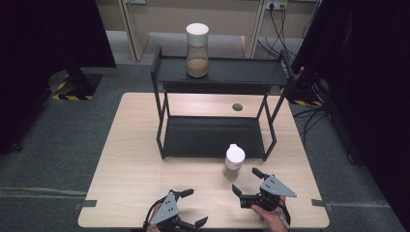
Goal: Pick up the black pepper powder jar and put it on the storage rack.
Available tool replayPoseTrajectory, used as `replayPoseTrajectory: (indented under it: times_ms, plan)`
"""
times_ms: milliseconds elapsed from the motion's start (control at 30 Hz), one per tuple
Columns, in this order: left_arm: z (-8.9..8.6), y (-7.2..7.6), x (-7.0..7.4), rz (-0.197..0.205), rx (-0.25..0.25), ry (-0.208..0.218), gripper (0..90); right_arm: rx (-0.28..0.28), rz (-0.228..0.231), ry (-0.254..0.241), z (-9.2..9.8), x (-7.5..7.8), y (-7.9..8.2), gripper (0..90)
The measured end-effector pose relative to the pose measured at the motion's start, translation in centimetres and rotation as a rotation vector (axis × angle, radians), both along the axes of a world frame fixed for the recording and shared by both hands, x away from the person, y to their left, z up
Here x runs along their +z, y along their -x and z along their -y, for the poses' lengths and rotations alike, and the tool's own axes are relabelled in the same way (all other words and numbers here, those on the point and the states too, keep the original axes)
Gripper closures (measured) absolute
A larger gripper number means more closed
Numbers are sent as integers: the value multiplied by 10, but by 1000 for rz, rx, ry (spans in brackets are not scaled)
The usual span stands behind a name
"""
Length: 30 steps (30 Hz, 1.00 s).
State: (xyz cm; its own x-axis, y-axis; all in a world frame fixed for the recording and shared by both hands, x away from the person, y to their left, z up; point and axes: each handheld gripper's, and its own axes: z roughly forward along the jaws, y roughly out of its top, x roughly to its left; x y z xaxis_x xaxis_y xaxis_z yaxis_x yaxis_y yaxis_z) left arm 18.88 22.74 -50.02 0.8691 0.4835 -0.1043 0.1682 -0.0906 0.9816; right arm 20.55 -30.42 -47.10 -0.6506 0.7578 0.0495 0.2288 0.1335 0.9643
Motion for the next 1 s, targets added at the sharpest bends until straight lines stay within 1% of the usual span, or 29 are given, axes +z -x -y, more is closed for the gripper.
replayPoseTrajectory:
  times_ms: [33,167,267,333,500,533,633,767,800,833,967,1000]
  plan:
    - [0,0,0,-1,1,0,31,-13,0,3,-1,0,-2,14]
    - [0,-1,-1,-6,-1,-1,31,-27,3,-1,-1,0,-6,15]
    - [1,-1,-1,-11,-2,-6,31,-35,8,-6,-2,1,-11,18]
    - [1,-1,-1,-10,-3,-3,32,-35,7,-4,-3,2,-13,20]
    - [0,-1,-1,-12,1,-3,31,-27,9,6,-9,2,-25,27]
    - [0,-1,-1,-14,-1,0,32,-26,5,5,-12,2,-29,31]
    - [0,-1,-1,-14,-4,1,32,-25,4,9,-15,2,-33,37]
    - [-1,-2,-2,-21,-8,11,32,-24,0,20,-22,2,-41,68]
    - [-1,-2,-2,-21,-8,11,32,-24,0,20,-22,2,-41,68]
    - [-1,-2,-2,-22,-8,12,32,-29,3,20,-24,2,-43,92]
    - [-1,-2,-3,-24,-9,14,32,-43,0,19,-27,2,-46,124]
    - [-1,-2,-3,-27,-10,13,32,-46,-7,20,-28,2,-49,139]
